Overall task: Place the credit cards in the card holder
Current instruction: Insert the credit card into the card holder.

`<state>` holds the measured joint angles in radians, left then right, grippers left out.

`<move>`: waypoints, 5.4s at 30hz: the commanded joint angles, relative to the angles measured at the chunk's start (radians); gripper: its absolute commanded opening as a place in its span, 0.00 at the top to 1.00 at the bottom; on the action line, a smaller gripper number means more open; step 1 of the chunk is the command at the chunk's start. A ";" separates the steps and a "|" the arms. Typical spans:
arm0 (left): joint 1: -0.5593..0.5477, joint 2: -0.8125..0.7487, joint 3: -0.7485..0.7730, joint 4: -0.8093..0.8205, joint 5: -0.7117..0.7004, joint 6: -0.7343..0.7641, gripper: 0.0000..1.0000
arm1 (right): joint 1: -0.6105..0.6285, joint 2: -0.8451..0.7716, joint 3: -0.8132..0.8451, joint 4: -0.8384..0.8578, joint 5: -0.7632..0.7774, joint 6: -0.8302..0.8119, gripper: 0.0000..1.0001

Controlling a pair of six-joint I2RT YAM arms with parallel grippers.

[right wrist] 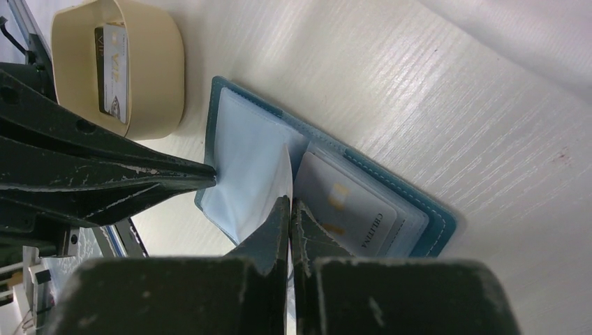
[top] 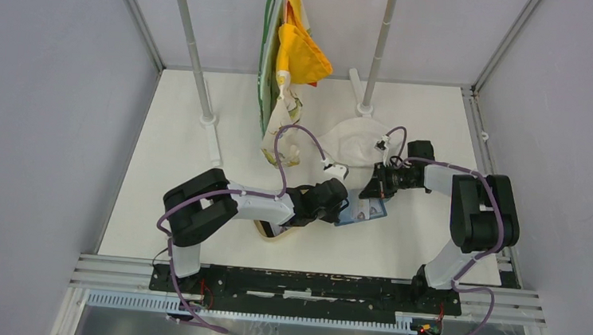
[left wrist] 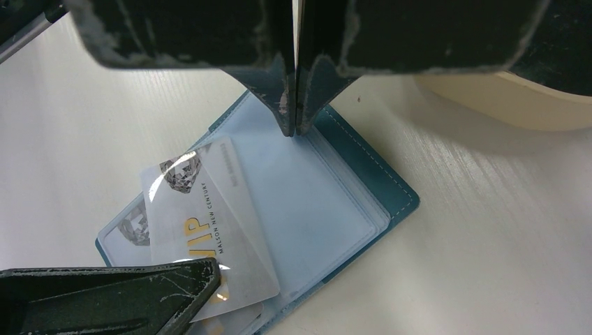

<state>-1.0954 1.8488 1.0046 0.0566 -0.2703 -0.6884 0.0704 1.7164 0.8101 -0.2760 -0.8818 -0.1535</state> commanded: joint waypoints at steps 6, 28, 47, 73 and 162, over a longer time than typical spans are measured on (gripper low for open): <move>-0.002 -0.029 -0.017 -0.023 -0.036 -0.020 0.98 | 0.007 -0.031 -0.024 0.016 0.178 0.070 0.93; -0.002 -0.049 -0.022 0.009 -0.013 -0.003 0.98 | 0.069 0.074 0.055 -0.037 0.103 0.048 0.81; -0.042 -0.158 0.010 0.122 0.057 -0.021 0.69 | 0.068 0.081 0.081 -0.063 0.087 0.004 0.78; -0.080 0.129 0.278 0.065 -0.139 -0.098 0.89 | 0.069 0.089 0.082 -0.064 0.090 0.002 0.77; -0.110 -0.225 0.024 0.038 -0.224 0.006 0.69 | 0.074 -0.134 0.066 -0.111 0.092 -0.295 0.58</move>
<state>-1.2087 1.6848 1.0714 -0.0086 -0.5270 -0.7143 0.1421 1.6440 0.8928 -0.4046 -0.8135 -0.3820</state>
